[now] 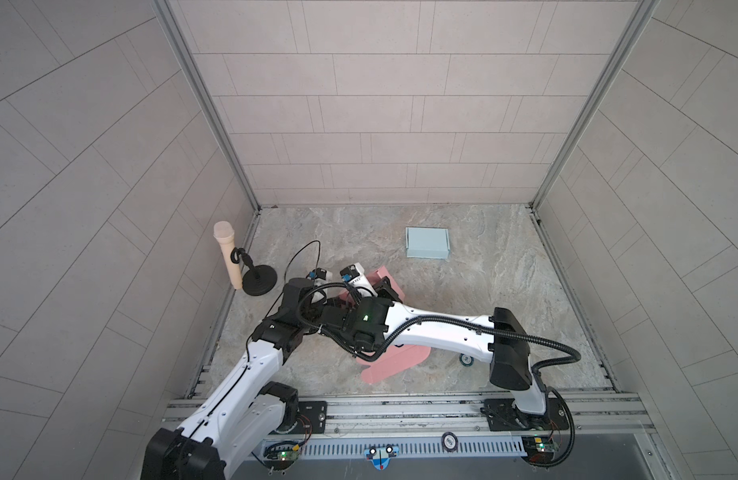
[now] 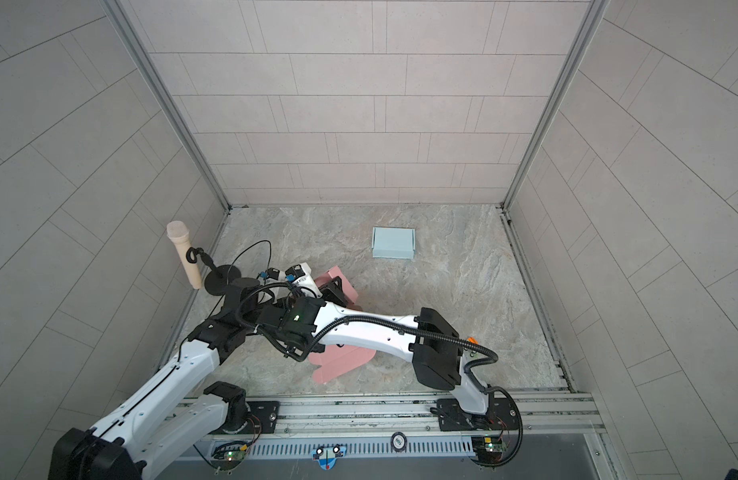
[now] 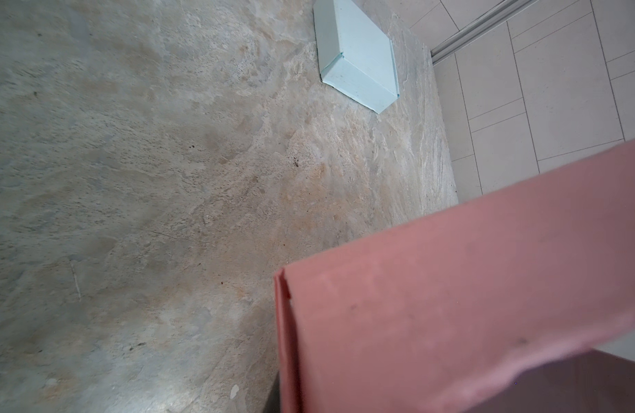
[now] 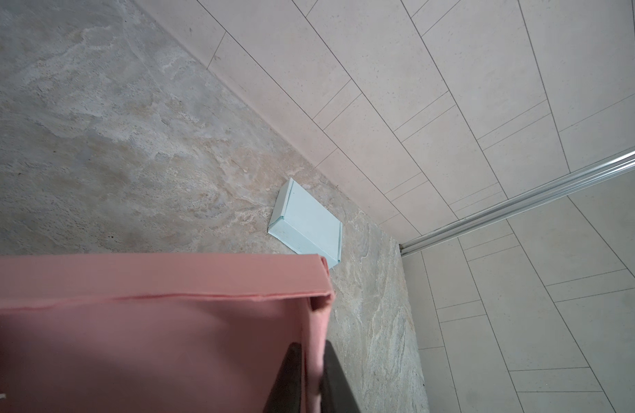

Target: Fold the paper box

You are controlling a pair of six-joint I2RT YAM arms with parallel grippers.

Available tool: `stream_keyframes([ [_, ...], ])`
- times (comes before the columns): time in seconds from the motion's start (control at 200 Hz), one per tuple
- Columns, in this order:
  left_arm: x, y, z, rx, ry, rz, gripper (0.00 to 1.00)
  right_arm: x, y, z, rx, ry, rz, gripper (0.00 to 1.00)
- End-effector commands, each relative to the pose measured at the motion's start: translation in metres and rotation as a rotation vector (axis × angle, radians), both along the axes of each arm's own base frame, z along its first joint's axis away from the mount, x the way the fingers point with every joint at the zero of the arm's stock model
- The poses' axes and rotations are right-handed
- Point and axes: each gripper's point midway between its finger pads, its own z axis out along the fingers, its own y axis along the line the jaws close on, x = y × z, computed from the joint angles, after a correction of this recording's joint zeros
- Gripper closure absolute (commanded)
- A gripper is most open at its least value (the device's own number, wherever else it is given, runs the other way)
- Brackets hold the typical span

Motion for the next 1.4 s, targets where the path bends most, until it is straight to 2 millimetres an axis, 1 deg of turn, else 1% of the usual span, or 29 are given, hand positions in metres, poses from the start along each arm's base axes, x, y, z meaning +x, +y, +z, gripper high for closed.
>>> stream_keyframes([
  [0.0, 0.002, -0.016, 0.026, -0.070, -0.089, -0.081, 0.90, 0.004, 0.000, -0.005, 0.017, -0.004, -0.022, 0.87],
  [0.185, 0.003, -0.017, 0.026, -0.074, -0.088, -0.081, 0.90, 0.007, -0.008, -0.006, 0.025, -0.001, -0.041, 0.80],
  [0.26, 0.004, -0.017, 0.025, -0.070, -0.086, -0.081, 0.90, 0.007, -0.010, -0.005, 0.038, -0.006, -0.043, 0.79],
  [0.285, 0.004, -0.017, 0.025, -0.070, -0.088, -0.083, 0.90, 0.007, -0.011, -0.004, 0.041, -0.007, -0.043, 0.80],
  [0.355, 0.005, -0.018, 0.025, -0.075, -0.084, -0.083, 0.90, 0.007, -0.013, -0.005, 0.039, -0.009, -0.046, 0.89],
  [0.506, 0.006, -0.019, 0.028, -0.082, -0.087, -0.081, 0.90, 0.008, -0.016, -0.006, 0.031, -0.007, -0.052, 0.99],
  [0.671, 0.006, -0.017, 0.024, -0.080, -0.085, -0.073, 0.90, 0.008, -0.017, -0.003, 0.035, -0.010, -0.051, 1.00],
  [0.806, 0.011, -0.016, 0.016, -0.063, -0.075, -0.055, 0.91, 0.009, -0.014, -0.002, 0.051, -0.014, -0.049, 1.00],
  [0.856, 0.013, -0.015, 0.014, -0.061, -0.077, -0.044, 0.91, 0.008, -0.012, -0.001, 0.061, -0.013, -0.043, 0.96],
  [0.926, 0.016, -0.012, 0.012, -0.050, -0.082, -0.023, 0.91, 0.007, -0.007, 0.002, 0.079, -0.009, -0.031, 0.89],
  [1.041, 0.021, -0.004, 0.009, -0.006, -0.094, 0.012, 0.91, 0.006, 0.000, 0.005, 0.135, 0.015, -0.010, 0.83],
  [1.096, 0.023, -0.003, 0.008, 0.005, -0.093, 0.023, 0.91, 0.004, 0.001, 0.006, 0.157, 0.024, -0.004, 0.81],
  [1.191, 0.024, -0.001, 0.007, 0.008, -0.090, 0.034, 0.91, 0.001, 0.002, 0.005, 0.178, 0.031, 0.001, 0.73],
  [1.277, 0.025, -0.001, 0.007, 0.006, -0.090, 0.036, 0.91, -0.003, 0.002, 0.005, 0.187, 0.025, 0.007, 0.69],
  [1.397, 0.025, -0.001, 0.010, 0.006, -0.091, 0.040, 0.91, -0.008, 0.000, 0.016, 0.215, 0.014, 0.015, 0.61],
])
